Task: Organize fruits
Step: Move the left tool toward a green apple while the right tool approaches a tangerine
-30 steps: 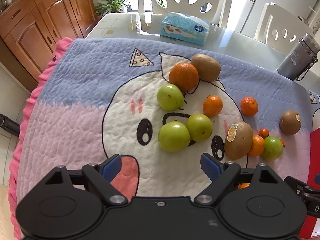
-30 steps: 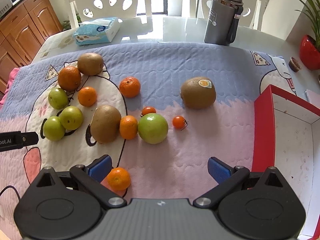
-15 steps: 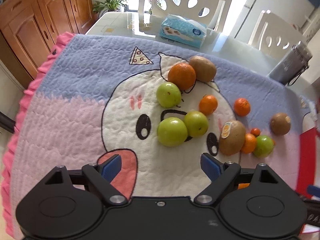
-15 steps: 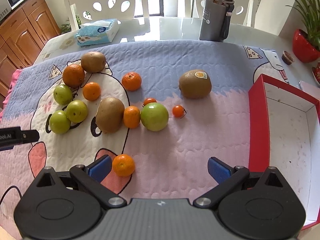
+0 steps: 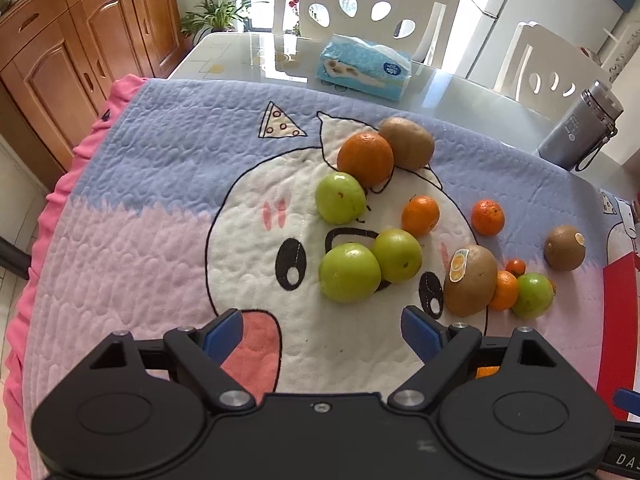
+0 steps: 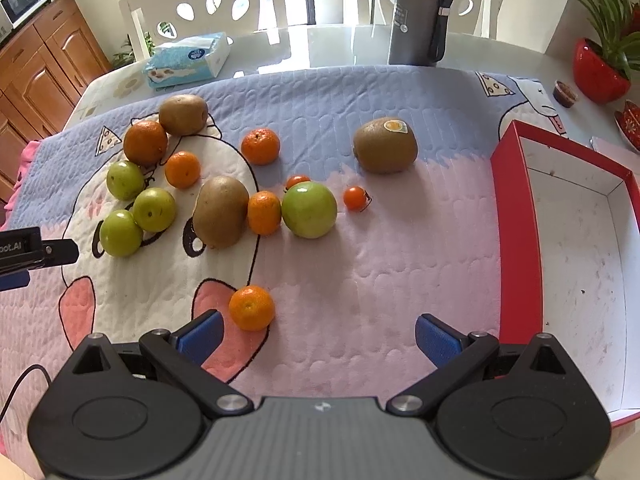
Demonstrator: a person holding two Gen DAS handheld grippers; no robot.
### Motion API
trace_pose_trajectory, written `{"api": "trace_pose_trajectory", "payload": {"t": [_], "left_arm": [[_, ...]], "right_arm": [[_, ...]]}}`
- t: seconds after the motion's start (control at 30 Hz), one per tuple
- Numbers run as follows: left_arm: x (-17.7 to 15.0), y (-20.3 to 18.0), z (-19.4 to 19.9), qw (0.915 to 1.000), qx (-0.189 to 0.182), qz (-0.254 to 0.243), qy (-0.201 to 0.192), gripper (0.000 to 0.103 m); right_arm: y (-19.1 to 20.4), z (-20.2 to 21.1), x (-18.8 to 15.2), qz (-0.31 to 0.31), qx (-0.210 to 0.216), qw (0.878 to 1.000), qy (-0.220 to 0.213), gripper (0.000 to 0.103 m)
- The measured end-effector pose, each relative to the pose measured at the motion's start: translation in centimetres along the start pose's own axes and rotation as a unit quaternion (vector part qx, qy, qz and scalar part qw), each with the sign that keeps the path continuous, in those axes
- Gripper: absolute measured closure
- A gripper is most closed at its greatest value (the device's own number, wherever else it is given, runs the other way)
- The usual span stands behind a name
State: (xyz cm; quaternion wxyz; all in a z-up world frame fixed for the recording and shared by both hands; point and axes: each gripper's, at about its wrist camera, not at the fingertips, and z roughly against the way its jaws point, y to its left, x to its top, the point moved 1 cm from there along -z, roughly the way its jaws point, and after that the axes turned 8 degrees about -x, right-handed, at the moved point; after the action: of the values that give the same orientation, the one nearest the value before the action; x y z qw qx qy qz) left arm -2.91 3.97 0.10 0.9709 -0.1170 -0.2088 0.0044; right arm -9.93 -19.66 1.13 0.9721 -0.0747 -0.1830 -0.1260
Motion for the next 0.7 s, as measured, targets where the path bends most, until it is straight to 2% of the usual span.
{"api": "trace_pose_trajectory", "payload": {"t": [0.1,0.3,0.7], "left_arm": [[0.2,0.0,-0.3,1.0000,0.000,-0.004,0.001,0.001],[0.4,0.3,-0.8,1.0000,0.000,-0.009,0.003,0.001],[0.7,1.6,-2.0,0.9997,-0.006,-0.013,0.021,0.001]], "right_arm": [[0.2,0.1,0.0,0.000,-0.002,1.000,-0.002,0.000],[1.1,-1.1,-0.4,0.004,0.011,0.999,0.033,0.000],[2.8,-1.7,-0.5,0.015,0.009,0.999,0.036,0.000]]}}
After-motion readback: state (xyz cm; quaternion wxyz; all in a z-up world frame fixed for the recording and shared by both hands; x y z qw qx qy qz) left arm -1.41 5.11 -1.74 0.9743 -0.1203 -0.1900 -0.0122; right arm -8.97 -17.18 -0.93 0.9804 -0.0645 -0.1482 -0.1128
